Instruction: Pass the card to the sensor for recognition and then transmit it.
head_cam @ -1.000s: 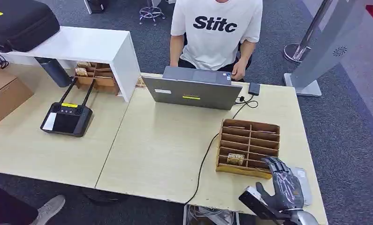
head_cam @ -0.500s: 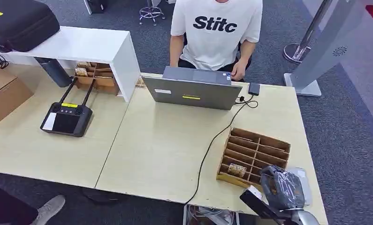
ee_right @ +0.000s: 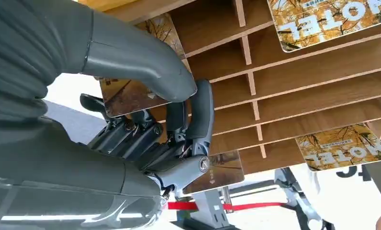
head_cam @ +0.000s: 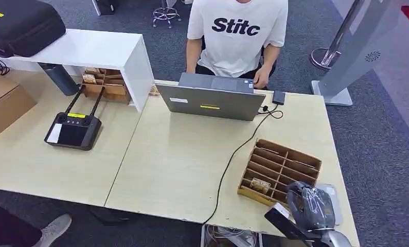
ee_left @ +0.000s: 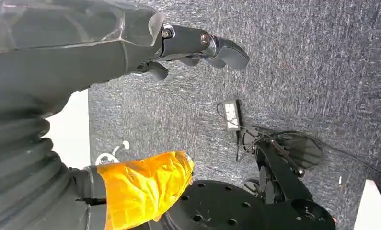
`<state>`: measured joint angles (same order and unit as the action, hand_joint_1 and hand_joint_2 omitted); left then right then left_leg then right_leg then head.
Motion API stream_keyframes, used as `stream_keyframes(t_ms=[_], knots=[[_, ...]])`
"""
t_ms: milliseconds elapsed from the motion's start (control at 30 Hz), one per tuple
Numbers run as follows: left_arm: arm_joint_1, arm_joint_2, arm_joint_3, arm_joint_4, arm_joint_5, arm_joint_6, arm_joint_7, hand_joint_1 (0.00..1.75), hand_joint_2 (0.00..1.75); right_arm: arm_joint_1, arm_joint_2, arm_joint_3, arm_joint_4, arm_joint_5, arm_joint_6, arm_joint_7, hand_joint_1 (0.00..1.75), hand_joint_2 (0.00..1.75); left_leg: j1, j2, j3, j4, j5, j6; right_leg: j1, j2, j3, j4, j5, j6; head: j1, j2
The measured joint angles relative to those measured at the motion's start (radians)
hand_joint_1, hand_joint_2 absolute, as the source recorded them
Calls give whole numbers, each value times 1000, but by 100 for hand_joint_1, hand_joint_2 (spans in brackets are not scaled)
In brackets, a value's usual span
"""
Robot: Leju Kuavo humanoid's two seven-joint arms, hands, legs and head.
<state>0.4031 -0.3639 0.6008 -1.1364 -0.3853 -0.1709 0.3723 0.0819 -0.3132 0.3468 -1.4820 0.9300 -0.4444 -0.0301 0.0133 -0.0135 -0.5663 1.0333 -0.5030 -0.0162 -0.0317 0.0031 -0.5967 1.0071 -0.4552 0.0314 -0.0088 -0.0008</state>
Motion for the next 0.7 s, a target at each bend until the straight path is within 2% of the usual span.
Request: stream_keyframes(t_ms=[300, 400, 433, 700], knots=[[1, 0, 0, 0, 0, 3, 0, 0, 175, 0, 0, -9, 0, 0, 0, -6, 175, 175, 0, 0, 0, 0, 0, 0, 0, 0, 0, 0, 0, 0, 0, 0], [1, 0, 0, 0, 0, 3, 0, 0, 175, -1, 0, -11, 0, 0, -2, -9, 168, 175, 0, 0, 0, 0, 0, 0, 0, 0, 0, 0, 0, 0, 0, 0], [1, 0, 0, 0, 0, 3, -1, 0, 175, -2, 0, -11, 0, 1, -2, -10, 175, 175, 0, 0, 0, 0, 0, 0, 0, 0, 0, 0, 0, 0, 0, 0], [-5, 0, 1, 5, -19, -10, -29, 0, 175, -18, 0, -33, -25, 27, -44, -36, 175, 175, 0, 0, 0, 0, 0, 0, 0, 0, 0, 0, 0, 0, 0, 0]])
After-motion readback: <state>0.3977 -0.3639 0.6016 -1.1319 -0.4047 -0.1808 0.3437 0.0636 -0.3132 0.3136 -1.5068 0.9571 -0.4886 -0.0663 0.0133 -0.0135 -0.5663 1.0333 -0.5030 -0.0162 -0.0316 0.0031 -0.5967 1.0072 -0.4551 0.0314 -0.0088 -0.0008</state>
